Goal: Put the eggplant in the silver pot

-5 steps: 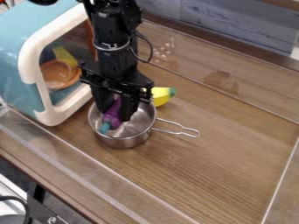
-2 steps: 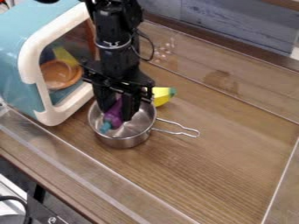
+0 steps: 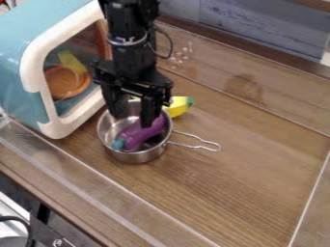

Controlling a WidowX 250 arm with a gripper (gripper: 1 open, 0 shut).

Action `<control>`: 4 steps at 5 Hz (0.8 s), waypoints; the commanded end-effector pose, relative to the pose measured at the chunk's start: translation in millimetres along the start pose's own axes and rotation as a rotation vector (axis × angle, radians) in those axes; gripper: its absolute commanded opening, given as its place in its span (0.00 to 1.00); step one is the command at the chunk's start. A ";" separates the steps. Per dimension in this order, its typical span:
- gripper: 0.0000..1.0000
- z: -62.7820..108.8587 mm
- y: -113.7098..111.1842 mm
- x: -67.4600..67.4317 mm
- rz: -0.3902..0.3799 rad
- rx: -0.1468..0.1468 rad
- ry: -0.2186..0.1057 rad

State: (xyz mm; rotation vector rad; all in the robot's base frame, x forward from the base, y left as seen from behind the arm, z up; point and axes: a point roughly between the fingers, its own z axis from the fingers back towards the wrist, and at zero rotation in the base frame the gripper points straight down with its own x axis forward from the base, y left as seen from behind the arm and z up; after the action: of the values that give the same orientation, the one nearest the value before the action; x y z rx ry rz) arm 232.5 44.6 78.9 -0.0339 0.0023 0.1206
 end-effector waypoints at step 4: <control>1.00 27.0 -21.6 38.0 -0.095 -0.034 -0.066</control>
State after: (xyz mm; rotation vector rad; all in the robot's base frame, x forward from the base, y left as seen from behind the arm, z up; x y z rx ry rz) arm 265.2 30.0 94.1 -0.0693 -0.0198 0.0446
